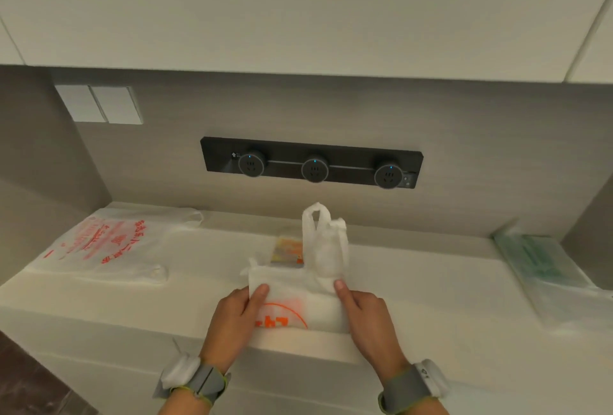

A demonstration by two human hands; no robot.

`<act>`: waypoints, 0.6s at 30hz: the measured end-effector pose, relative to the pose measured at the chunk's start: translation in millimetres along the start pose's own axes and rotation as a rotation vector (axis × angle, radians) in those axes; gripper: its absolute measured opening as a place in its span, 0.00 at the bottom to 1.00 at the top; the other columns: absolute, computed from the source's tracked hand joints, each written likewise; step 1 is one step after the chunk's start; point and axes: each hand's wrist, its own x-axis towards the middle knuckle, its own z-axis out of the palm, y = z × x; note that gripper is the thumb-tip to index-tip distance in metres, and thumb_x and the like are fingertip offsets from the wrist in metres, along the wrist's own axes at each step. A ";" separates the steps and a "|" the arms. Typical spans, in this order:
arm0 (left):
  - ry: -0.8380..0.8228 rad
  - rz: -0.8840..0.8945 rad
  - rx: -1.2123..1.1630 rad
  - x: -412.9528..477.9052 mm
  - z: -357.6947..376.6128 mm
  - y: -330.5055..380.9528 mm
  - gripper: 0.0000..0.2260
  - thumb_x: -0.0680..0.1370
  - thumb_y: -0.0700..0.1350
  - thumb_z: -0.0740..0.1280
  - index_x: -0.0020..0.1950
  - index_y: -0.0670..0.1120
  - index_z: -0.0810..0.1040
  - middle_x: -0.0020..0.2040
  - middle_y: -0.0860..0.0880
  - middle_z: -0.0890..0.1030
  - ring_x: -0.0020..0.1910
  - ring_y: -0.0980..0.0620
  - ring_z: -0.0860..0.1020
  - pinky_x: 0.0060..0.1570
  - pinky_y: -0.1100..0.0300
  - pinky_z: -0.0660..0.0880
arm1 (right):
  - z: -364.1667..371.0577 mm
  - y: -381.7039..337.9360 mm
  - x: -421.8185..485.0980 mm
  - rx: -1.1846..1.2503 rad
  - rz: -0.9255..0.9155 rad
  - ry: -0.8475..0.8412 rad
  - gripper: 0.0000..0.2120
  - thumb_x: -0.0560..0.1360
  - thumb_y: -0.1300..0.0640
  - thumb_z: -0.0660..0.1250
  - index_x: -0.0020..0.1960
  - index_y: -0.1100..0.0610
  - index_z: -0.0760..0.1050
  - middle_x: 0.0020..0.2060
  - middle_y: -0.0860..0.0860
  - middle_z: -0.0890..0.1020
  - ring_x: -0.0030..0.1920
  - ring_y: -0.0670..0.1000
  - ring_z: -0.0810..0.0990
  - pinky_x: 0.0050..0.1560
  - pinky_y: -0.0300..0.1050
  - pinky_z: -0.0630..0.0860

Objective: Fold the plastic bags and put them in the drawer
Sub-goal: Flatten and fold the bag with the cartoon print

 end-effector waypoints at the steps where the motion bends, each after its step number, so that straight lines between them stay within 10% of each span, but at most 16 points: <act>1: -0.001 -0.001 -0.018 4.4 1.1 0.1 0.16 0.81 0.55 0.63 0.39 0.49 0.82 0.34 0.48 0.84 0.35 0.56 0.80 0.42 0.54 0.76 | 1.5 -2.7 2.9 -0.009 -0.008 0.008 0.29 0.80 0.38 0.56 0.28 0.56 0.61 0.22 0.51 0.68 0.27 0.47 0.65 0.33 0.46 0.64; 11: -0.051 0.076 0.086 59.2 1.0 -2.0 0.10 0.79 0.55 0.67 0.46 0.50 0.78 0.34 0.52 0.82 0.35 0.57 0.80 0.42 0.51 0.79 | 21.8 -7.7 36.2 -0.208 0.101 0.108 0.29 0.79 0.36 0.57 0.31 0.58 0.68 0.26 0.52 0.74 0.30 0.50 0.75 0.36 0.47 0.73; 18: -0.064 0.166 0.307 79.8 6.6 -10.3 0.25 0.78 0.61 0.64 0.73 0.52 0.67 0.52 0.51 0.79 0.51 0.49 0.80 0.44 0.57 0.74 | 32.9 -8.9 40.1 -0.424 0.190 0.197 0.24 0.77 0.34 0.59 0.64 0.50 0.71 0.57 0.48 0.79 0.55 0.51 0.80 0.48 0.45 0.75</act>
